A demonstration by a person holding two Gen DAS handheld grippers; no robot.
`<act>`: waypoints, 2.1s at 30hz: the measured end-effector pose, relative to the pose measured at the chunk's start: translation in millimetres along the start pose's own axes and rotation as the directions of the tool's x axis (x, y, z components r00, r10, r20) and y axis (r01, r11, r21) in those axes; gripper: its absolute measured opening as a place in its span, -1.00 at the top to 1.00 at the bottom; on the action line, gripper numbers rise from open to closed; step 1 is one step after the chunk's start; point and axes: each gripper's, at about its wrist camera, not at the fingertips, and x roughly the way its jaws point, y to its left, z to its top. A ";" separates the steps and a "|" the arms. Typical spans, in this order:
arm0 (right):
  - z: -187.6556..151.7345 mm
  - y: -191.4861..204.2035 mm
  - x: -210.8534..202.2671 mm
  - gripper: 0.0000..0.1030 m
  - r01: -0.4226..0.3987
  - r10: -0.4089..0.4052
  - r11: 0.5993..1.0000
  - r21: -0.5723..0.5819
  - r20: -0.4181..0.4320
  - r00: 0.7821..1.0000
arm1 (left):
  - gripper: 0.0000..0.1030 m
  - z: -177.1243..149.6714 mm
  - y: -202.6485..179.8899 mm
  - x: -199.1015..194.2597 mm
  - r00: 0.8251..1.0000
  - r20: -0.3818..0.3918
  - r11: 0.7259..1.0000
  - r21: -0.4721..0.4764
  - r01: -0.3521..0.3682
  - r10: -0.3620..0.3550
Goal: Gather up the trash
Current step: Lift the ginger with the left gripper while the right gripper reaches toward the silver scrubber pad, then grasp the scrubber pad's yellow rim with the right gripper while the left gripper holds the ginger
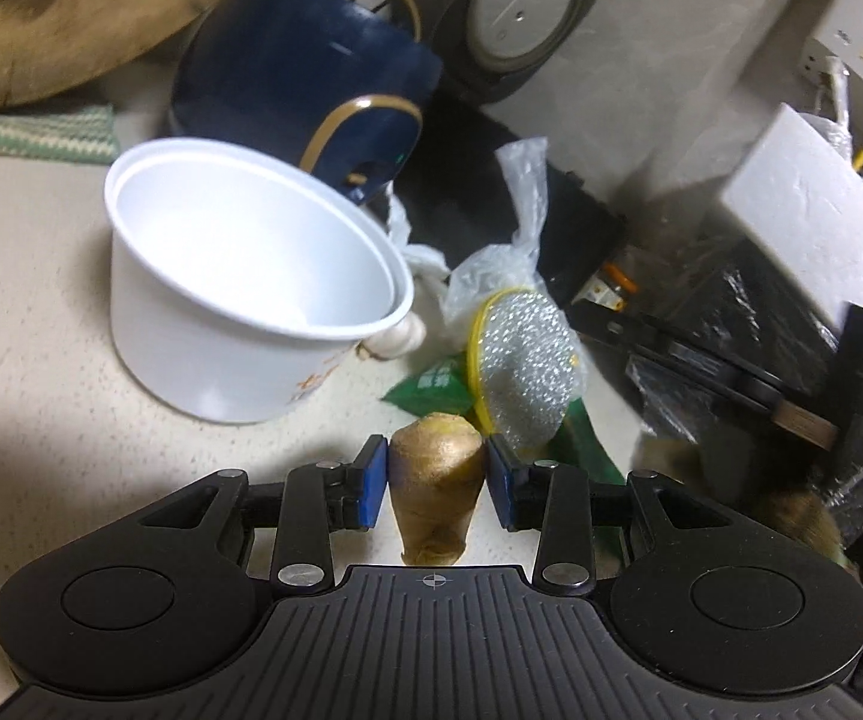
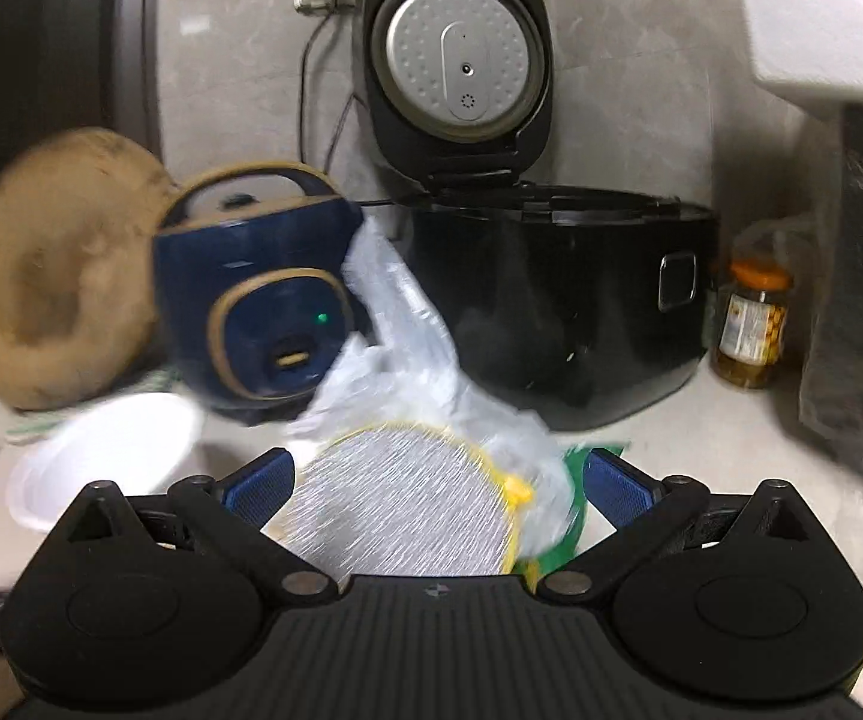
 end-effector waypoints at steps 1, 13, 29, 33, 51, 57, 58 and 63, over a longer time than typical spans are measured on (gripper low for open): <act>1.3 0.0 9.5 -0.99 0.023 -0.023 1.000 -0.011 -0.008 1.000 | 0.22 0.0 0.6 1.2 1.000 -0.002 1.000 -0.001 -0.002 0.002; -27.4 -24.3 18.1 0.07 -0.193 0.236 0.964 0.185 -0.250 0.939 | 0.22 -4.0 0.5 10.9 0.999 -0.041 1.000 0.012 -0.019 0.019; -17.6 21.7 -33.0 -0.53 -0.149 0.146 0.988 -0.039 -0.072 0.987 | 0.22 -6.7 -1.1 15.5 0.997 -0.064 0.999 0.020 -0.033 0.035; -17.1 17.0 -7.7 -0.54 -0.125 0.125 0.992 0.009 -0.105 0.987 | 0.22 -6.7 0.3 15.6 0.997 -0.065 0.999 0.014 -0.036 0.037; -49.4 -4.0 -45.6 0.79 -0.217 0.238 0.969 0.114 -0.230 0.944 | 0.22 -7.2 3.0 16.0 0.997 -0.067 0.999 0.000 -0.049 0.049; -44.0 -15.6 -47.9 0.75 -0.211 0.231 0.970 0.125 -0.185 0.955 | 0.22 -10.0 2.4 20.7 0.995 -0.085 0.998 0.011 -0.054 0.055; -43.0 -17.9 -44.6 0.62 -0.224 0.249 0.963 0.151 -0.177 0.952 | 0.22 -10.3 2.7 21.0 0.995 -0.086 0.998 0.011 -0.055 0.056; -38.0 -14.7 -20.7 -0.16 -0.228 0.263 0.950 0.212 -0.155 0.952 | 0.22 -10.3 5.0 20.8 0.995 -0.088 0.999 -0.002 -0.054 0.053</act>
